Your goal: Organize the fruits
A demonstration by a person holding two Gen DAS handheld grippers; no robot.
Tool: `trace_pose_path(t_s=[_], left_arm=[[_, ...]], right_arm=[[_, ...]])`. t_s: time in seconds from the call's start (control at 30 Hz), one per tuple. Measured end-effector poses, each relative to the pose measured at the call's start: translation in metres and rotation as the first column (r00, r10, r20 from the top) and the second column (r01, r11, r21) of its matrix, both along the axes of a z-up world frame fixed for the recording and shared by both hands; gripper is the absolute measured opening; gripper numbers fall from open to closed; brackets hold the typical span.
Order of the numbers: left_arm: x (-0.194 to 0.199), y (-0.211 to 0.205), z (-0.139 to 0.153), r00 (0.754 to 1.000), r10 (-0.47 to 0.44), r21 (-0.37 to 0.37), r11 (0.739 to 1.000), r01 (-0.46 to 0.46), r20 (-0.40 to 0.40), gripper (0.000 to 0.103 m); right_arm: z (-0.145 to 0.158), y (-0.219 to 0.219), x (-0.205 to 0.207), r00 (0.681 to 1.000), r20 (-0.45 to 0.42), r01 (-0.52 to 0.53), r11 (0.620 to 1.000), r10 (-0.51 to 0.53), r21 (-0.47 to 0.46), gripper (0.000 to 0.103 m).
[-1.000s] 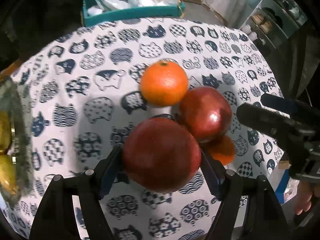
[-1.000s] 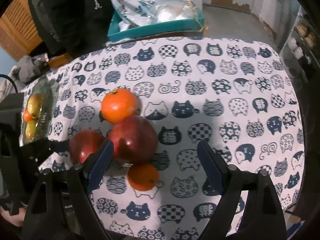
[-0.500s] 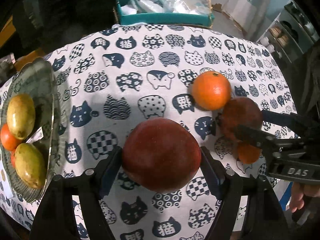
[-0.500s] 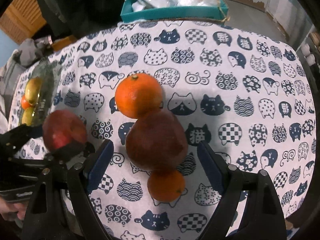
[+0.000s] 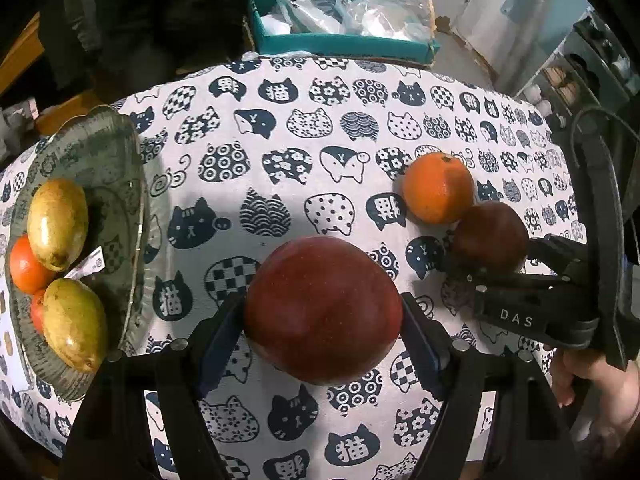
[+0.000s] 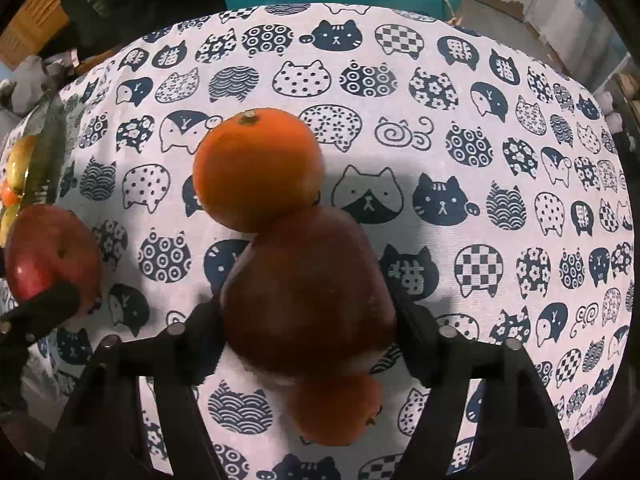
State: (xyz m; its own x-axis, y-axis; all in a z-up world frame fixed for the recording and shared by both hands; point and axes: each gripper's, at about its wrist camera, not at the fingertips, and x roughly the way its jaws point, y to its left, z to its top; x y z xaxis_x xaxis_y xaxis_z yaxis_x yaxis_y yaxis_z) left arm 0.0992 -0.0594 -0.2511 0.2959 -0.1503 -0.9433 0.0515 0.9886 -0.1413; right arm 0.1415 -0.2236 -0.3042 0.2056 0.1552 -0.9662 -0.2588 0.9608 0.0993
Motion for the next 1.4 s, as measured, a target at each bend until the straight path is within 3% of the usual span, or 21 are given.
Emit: trace_pose_path(t_s=[0.33,0.7,1.4], left_arm=[[-0.005,0.011,0.02,0.999,0.022,-0.017,1.0,-0.021,0.042,0.078],[-0.018,0.02,0.051,0.993,0.036,-0.026,0.999,-0.033,0.114,0.078],[-0.047,0.039,0.126,0.961,0.05,-0.047,0.998,-0.039,0.273,0.078]], right_arm=[[0.01,-0.01,-0.008,0.998,0.051,0.028,1.0,-0.028,0.001,0.07],[0.064,-0.021,-0.027,0.983,0.183,0.024,0.998,-0.035,0.061,0.07],[0.166,0.011,-0.058,0.913,0.406,-0.095,0.981,0.018,0.171,0.07]])
